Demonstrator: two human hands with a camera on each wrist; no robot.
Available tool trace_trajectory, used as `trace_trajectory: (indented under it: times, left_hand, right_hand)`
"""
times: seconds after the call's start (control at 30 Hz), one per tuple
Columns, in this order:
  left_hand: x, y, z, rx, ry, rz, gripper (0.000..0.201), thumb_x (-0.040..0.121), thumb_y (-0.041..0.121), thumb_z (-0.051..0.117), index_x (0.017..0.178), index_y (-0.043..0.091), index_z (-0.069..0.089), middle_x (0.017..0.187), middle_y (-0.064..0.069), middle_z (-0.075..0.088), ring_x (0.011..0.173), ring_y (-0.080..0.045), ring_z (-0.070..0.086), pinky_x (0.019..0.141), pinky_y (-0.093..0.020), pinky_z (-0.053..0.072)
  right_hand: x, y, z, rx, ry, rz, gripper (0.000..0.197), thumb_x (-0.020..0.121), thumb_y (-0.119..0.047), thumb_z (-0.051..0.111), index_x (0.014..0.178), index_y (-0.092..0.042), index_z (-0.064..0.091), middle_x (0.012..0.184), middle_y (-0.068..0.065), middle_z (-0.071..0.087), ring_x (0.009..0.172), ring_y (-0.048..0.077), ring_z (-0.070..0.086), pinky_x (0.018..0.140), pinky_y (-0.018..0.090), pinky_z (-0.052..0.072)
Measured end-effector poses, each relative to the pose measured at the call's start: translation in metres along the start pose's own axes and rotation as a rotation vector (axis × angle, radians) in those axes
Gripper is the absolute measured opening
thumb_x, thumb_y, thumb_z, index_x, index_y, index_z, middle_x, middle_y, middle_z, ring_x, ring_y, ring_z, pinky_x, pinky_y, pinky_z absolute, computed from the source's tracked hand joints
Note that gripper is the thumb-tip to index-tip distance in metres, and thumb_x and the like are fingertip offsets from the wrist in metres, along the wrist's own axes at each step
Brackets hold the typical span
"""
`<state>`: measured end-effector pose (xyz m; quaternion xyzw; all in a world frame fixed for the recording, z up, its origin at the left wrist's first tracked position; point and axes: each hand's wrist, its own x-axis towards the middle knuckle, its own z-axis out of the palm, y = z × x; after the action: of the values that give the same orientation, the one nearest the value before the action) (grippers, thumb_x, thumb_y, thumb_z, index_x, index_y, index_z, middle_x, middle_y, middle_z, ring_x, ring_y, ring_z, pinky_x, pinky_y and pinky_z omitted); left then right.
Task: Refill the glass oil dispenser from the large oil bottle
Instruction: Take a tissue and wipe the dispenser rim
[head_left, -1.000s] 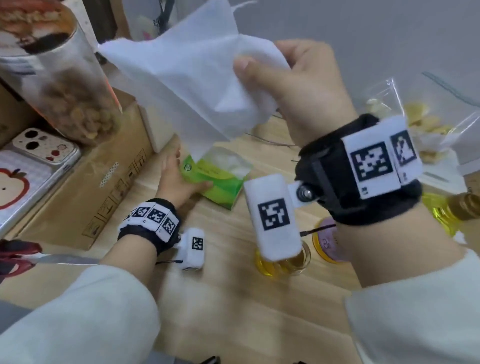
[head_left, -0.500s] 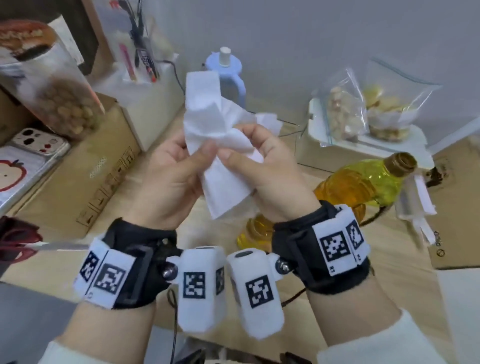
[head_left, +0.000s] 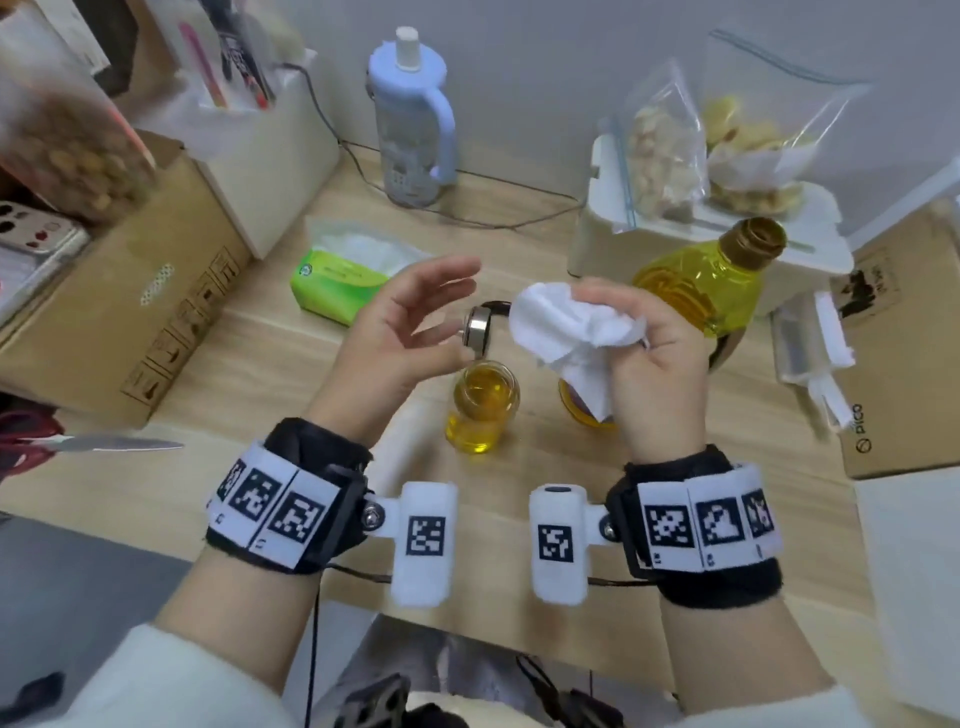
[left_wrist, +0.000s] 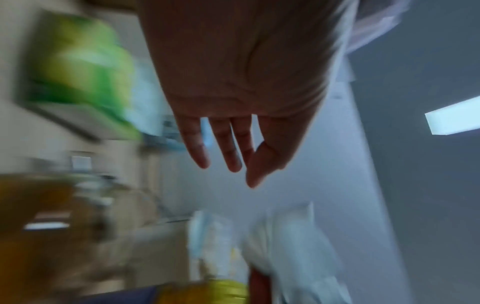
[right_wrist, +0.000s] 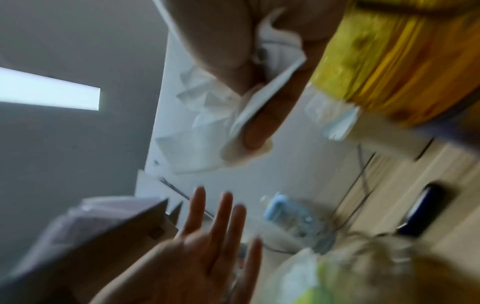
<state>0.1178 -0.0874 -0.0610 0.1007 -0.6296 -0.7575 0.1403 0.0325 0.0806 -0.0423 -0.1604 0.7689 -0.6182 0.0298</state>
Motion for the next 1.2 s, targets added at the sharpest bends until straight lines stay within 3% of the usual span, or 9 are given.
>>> trace_trajectory:
  times: [0.1,0.2,0.37,0.47,0.67,0.83,0.97,1.07,1.2]
  left_hand:
    - [-0.007,-0.044,-0.012,0.136,-0.020,-0.197,0.089,0.049,-0.006,0.056,0.125,0.035,0.038,0.133,0.013,0.047,0.128,-0.004,0.041,0.101,-0.029,0.033]
    - [-0.010,-0.079,-0.007,0.200,-0.151,-0.336,0.111,0.046,-0.004,0.064,0.139,0.030,0.015,0.140,0.004,0.036,0.133,-0.008,0.033,0.101,-0.018,0.034]
    - [-0.002,-0.108,0.006,0.238,-0.086,-0.286,0.099,0.041,0.007,0.085,0.128,0.012,0.038,0.117,0.003,0.059,0.105,0.000,0.058,0.091,-0.023,0.046]
    - [-0.002,-0.114,0.012,0.293,-0.009,-0.237,0.092,0.039,0.025,0.090,0.121,0.025,0.048,0.115,0.000,0.064,0.107,-0.013,0.061,0.093,-0.037,0.049]
    - [-0.005,-0.112,0.014,0.339,0.088,-0.218,0.072,0.039,0.034,0.080,0.104,0.038,0.048,0.100,0.012,0.065,0.093,-0.005,0.062,0.083,-0.023,0.049]
    - [0.006,-0.113,0.008,0.447,-0.090,-0.240,0.046,0.044,0.016,0.079,0.084,0.028,0.060,0.081,0.011,0.066,0.073,0.007,0.060,0.073,-0.013,0.046]
    - [0.005,-0.117,0.008,0.415,-0.027,-0.200,0.059,0.045,0.015,0.080,0.094,0.037,0.054,0.090,0.014,0.065,0.081,0.008,0.059,0.074,-0.010,0.046]
    - [0.004,-0.120,0.008,0.366,0.014,-0.191,0.069,0.047,0.014,0.082,0.100,0.042,0.048,0.095,0.016,0.063,0.086,0.008,0.059,0.078,-0.011,0.047]
    - [0.001,-0.124,0.004,0.317,-0.066,-0.205,0.079,0.052,0.014,0.084,0.113,0.036,0.041,0.112,0.013,0.057,0.104,-0.002,0.057,0.094,-0.024,0.047]
  right_hand:
    - [-0.010,0.030,-0.004,-0.289,0.115,-0.105,0.043,0.073,0.014,0.050,0.099,-0.014,0.068,0.121,0.007,0.056,0.115,0.012,0.049,0.099,0.009,0.035]
    - [-0.019,0.051,0.012,-0.250,-0.026,-0.080,0.034,0.079,-0.019,0.053,0.109,-0.007,0.064,0.125,0.005,0.046,0.118,0.008,0.040,0.095,-0.002,0.026]
    - [-0.028,0.072,0.041,-0.088,-0.207,0.022,0.036,0.093,-0.032,0.034,0.113,-0.020,0.061,0.134,0.007,0.051,0.121,0.008,0.045,0.097,0.004,0.031]
    - [-0.042,0.084,0.037,-0.088,-0.175,-0.065,0.039,0.094,-0.025,0.032,0.120,-0.012,0.057,0.131,-0.002,0.052,0.122,-0.003,0.046,0.101,0.009,0.032]
    - [-0.062,0.096,0.029,-0.045,-0.199,-0.073,0.039,0.093,-0.022,0.037,0.113,-0.002,0.064,0.132,-0.001,0.051,0.124,-0.002,0.047,0.104,0.014,0.036]
    - [-0.008,0.073,0.037,0.051,-0.326,0.167,0.025,0.086,-0.023,0.045,0.075,-0.032,0.066,0.082,-0.025,0.068,0.083,-0.009,0.060,0.077,0.012,0.044]
    - [-0.034,0.086,0.035,0.104,-0.277,0.139,0.034,0.090,-0.030,0.041,0.107,-0.018,0.068,0.127,-0.009,0.055,0.123,0.001,0.050,0.103,0.018,0.036]
    - [-0.064,0.092,0.033,0.207,-0.216,0.166,0.030,0.089,-0.034,0.039,0.101,-0.042,0.066,0.133,-0.017,0.050,0.131,0.000,0.043,0.108,0.023,0.032]
    - [-0.066,0.093,0.034,0.095,-0.182,0.106,0.032,0.090,-0.029,0.038,0.099,-0.023,0.068,0.133,-0.016,0.047,0.126,-0.008,0.044,0.104,0.014,0.035]
